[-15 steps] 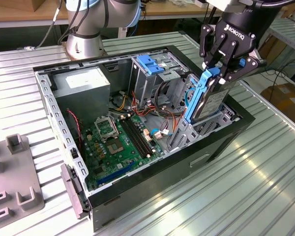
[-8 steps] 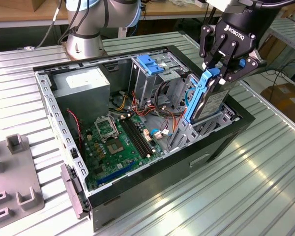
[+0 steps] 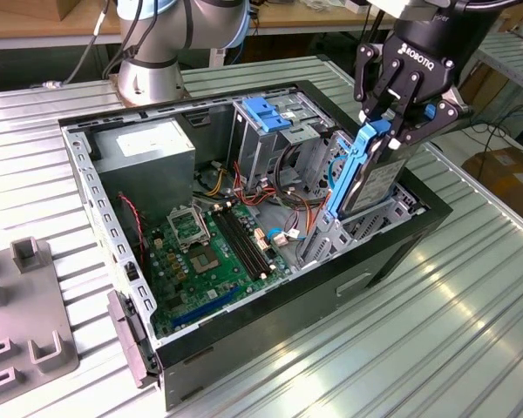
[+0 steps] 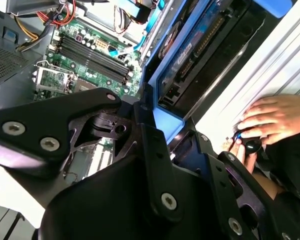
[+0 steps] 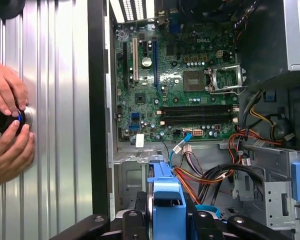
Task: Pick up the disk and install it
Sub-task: 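Insert the disk into the insertion slot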
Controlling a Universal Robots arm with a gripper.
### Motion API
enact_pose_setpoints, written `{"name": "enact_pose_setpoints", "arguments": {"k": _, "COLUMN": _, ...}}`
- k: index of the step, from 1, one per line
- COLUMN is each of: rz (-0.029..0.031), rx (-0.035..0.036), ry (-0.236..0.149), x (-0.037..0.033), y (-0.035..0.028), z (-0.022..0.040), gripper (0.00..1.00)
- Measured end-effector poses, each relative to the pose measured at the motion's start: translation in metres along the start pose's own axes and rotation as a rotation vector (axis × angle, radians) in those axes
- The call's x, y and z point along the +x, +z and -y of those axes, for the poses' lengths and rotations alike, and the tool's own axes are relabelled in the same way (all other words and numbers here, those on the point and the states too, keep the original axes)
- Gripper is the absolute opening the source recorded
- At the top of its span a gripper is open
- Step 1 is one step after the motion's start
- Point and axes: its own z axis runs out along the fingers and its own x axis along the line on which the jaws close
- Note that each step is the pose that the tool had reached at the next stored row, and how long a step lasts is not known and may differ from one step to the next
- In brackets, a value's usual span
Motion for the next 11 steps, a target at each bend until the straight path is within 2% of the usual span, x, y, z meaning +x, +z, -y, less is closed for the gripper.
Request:
{"name": "enact_pose_setpoints", "arguments": {"k": 1, "rz": -0.0002, "rx": -0.0084, "ry": 0.000, "x": 0.0000, "y": -0.0004, "z": 0.0003, "gripper": 0.37}}
{"name": "enact_pose_setpoints", "arguments": {"k": 3, "rz": -0.0005, "rx": -0.0161, "ry": 0.000, "x": -0.0001, "y": -0.0004, "z": 0.0013, "gripper": 0.37}}
{"name": "enact_pose_setpoints", "arguments": {"k": 7, "rz": -0.0005, "rx": -0.0179, "ry": 0.000, "x": -0.0003, "y": 0.0038, "z": 0.0050, "gripper": 0.37}}
{"name": "enact_pose_setpoints", "arguments": {"k": 11, "rz": 0.0007, "rx": -0.0179, "ry": 0.000, "x": -0.0004, "y": 0.0078, "z": 0.0059, "gripper": 0.37}}
